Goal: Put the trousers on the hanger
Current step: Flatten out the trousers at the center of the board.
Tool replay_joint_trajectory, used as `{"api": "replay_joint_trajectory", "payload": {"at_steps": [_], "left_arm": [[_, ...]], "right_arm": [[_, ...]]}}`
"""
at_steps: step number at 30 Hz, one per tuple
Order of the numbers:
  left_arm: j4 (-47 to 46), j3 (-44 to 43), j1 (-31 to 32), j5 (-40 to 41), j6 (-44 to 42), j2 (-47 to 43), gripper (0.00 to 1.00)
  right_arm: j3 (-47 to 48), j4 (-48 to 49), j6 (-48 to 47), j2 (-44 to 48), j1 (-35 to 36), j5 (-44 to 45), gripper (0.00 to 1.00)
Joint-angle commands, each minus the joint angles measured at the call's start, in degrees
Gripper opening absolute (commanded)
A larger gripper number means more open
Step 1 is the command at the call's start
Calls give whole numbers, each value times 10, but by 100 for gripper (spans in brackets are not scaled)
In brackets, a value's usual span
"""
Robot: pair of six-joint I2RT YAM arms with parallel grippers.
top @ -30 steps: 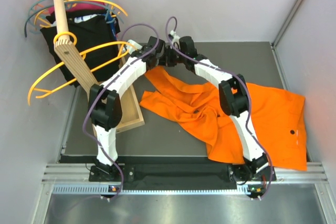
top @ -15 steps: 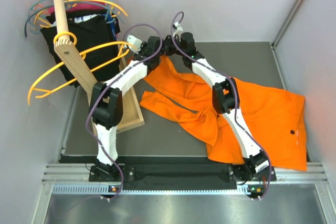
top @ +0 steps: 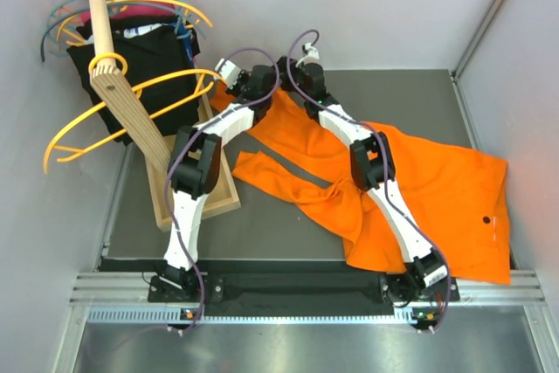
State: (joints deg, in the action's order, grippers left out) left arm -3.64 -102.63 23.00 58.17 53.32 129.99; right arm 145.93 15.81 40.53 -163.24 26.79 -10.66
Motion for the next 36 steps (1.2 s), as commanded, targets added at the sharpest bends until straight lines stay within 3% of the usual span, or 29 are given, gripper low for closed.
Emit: {"api": "replay_joint_trajectory", "payload": {"at_steps": [1, 6, 8, 12, 15, 18, 20, 24, 27, 29, 30, 32, 34, 36], "left_arm": [[-77, -43, -31, 76, -115, 46, 0], [-102, -108, -50, 71, -184, 97, 0], [-159, -115, -55, 75, -231, 114, 0], [-127, -129, -63, 74, -211, 123, 0], [-140, -134, -63, 44, -241, 127, 0], [-136, -136, -63, 11, -245, 122, 17], [-126, -142, -60, 10, -238, 115, 34], [-82, -200, -55, 4, -185, 118, 35], [-76, -246, -53, -34, -171, 132, 49], [-71, -253, -50, -53, -174, 125, 91], [-66, -253, -45, -59, -169, 113, 99], [-31, -249, -41, -72, -159, 98, 99], [0, -225, -30, -76, -134, 65, 90], [30, -177, -15, -95, -131, 33, 50]], "right_arm": [[23, 44, -6, 56, -65, 99, 100], [-98, -48, -15, 177, -125, 41, 100], [-139, -76, -23, 234, -150, 4, 100], [-253, -157, -91, 334, -169, -32, 100], [-329, -255, -120, 411, -169, -24, 100], [-426, -290, -124, 484, -172, -47, 100], [-468, -314, -123, 526, -172, -57, 100], [-573, -317, -97, 575, -170, -78, 100], [-601, -325, -90, 594, -166, -121, 100], [-605, -339, -91, 603, -162, -132, 100], [-605, -351, -92, 606, -162, -136, 100], [-600, -365, -92, 607, -162, -145, 100], [-589, -380, -92, 606, -162, -153, 100], [-587, -385, -93, 608, -161, -154, 100]]}}
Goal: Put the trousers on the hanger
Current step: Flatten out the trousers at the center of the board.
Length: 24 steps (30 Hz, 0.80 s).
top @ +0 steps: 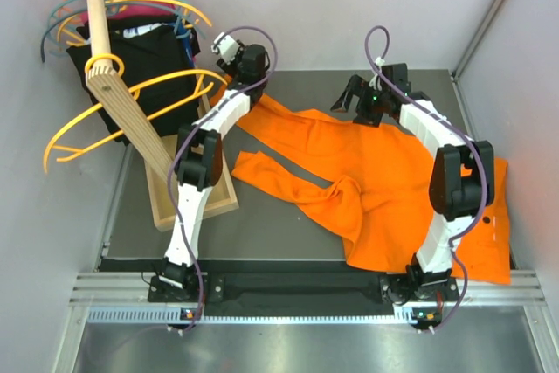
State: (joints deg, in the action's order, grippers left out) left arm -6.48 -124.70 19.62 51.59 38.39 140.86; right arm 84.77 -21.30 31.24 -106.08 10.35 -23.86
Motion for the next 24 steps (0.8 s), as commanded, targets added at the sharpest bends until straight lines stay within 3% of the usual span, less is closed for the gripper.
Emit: {"api": "replay_joint_trajectory", "payload": {"at_steps": [1, 2, 10, 16, 24], "left_arm": [[63, 59, 25, -28, 19, -85, 34], [123, 73, 30, -27, 33, -93, 0], [275, 176, 36, -22, 160, -157, 0], [252, 128, 10, -129, 178, -82, 0], [187, 162, -12, -220, 250, -49, 0]], "right_arm": [[22, -17, -1, 38, 4, -20, 100], [19, -19, 0, 42, 4, -20, 100], [-10, -21, -2, 65, 5, -22, 100], [-51, -23, -18, 91, 3, -13, 100], [-78, -39, -41, 111, -11, -14, 100]]}}
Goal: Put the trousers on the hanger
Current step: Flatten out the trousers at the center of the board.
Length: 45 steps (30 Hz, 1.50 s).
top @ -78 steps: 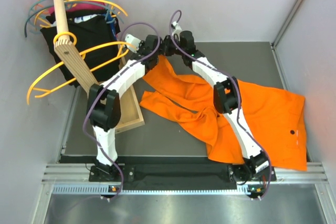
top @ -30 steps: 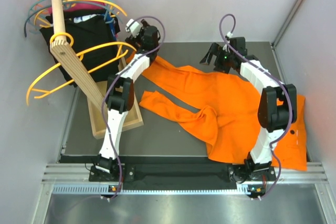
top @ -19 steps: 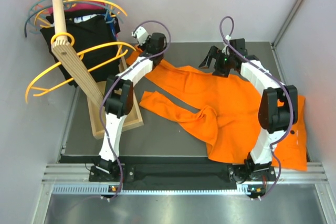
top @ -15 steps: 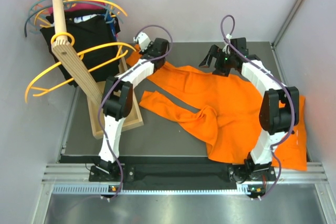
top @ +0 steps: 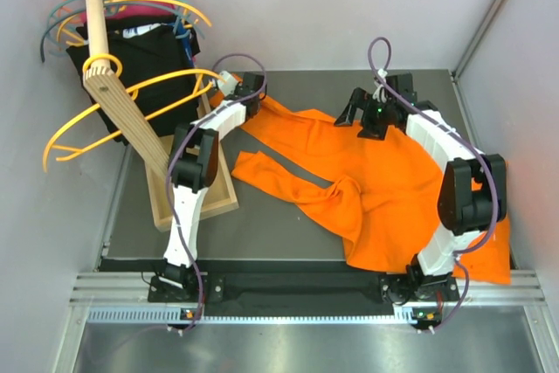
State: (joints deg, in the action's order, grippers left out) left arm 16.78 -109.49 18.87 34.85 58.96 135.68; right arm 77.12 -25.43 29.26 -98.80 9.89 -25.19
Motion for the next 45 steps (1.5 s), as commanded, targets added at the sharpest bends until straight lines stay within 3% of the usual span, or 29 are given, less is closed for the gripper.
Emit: {"api": "replay_joint_trajectory", "payload": {"at_steps": [1, 4, 8, 18, 22, 25, 27, 30, 34, 39, 42, 45], "left_arm": [[-58, 19, -5, -56, 43, -1, 0], [-79, 45, -7, -54, 57, -11, 0], [-67, 12, -13, -77, 67, 15, 0], [-139, -67, -19, -137, 89, 84, 0], [-239, -172, -30, -154, 102, 156, 0], [-253, -291, -50, -163, 149, 234, 0], [-273, -309, -59, -167, 168, 242, 0], [-276, -258, -65, -163, 149, 191, 0], [-267, -125, -53, -185, 106, 88, 0], [-227, -38, -25, -213, 5, 17, 0], [-210, 5, -17, -223, -1, -29, 0], [-197, 44, -11, -226, 4, -50, 0]], "right_arm": [[-6, 3, -24, 38, -9, -1, 100], [-11, 1, -24, 39, -15, -5, 100], [-18, 3, -24, 42, -15, -6, 100], [-36, 3, -29, 47, -18, 4, 100], [-44, 2, -31, 42, -18, 6, 100], [-43, 1, -30, 41, -19, 12, 100], [-37, -7, -28, 39, -21, 16, 100], [-22, -18, -32, 37, -22, 30, 100], [18, -73, -43, 18, -27, 71, 100], [65, -109, -48, -9, -39, 104, 100], [76, -110, -44, -25, -40, 114, 100], [89, -75, -29, -58, -36, 92, 92]]}}
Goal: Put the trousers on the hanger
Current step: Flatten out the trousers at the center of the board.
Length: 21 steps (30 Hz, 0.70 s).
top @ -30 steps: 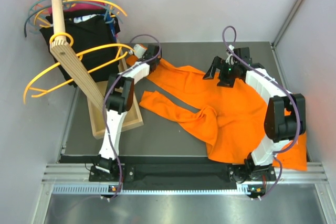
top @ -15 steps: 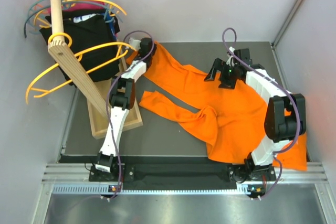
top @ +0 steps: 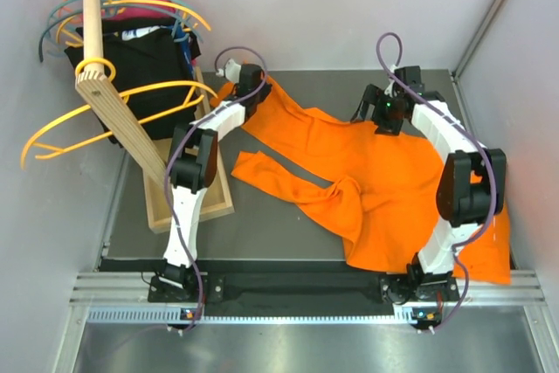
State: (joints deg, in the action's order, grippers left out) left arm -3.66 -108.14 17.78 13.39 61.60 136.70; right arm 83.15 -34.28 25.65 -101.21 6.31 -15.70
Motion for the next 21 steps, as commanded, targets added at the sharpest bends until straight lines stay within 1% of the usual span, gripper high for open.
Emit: {"api": "replay_joint_trajectory", "payload": {"at_steps": [1, 3, 4, 6, 7, 8, 10, 12, 17, 19, 20, 21], "left_arm": [[8, 42, 5, -6, -23, -76, 0], [9, 76, 12, 1, -18, -91, 0], [15, 82, 14, 1, -13, -100, 0], [32, 92, 17, 5, 3, -103, 0], [35, 93, 18, 6, 7, -104, 0], [71, 90, 19, 13, 11, -103, 0], [83, 86, 22, 18, 24, -99, 0], [85, 76, 24, 28, 18, -93, 0], [104, 37, 30, 23, 28, -55, 0], [87, 40, 44, 51, 24, -47, 0], [85, 42, 47, 64, 25, -42, 0], [90, 36, 52, 71, 38, -36, 0]], "right_arm": [[31, 32, 11, -42, 8, -2, 85], [54, 61, 19, -71, 20, 1, 79], [62, 70, 20, -84, 36, 3, 67], [86, 83, 33, -114, 49, 5, 57], [90, 99, 39, -122, 62, 4, 47], [94, 105, 53, -139, 69, 3, 40], [104, 122, 69, -153, 85, 4, 24], [107, 132, 89, -172, 97, 22, 21], [101, 213, 116, -203, 125, 61, 15], [96, 239, 124, -218, 129, 91, 13], [92, 269, 131, -229, 129, 106, 13], [92, 280, 131, -235, 129, 112, 13]]}}
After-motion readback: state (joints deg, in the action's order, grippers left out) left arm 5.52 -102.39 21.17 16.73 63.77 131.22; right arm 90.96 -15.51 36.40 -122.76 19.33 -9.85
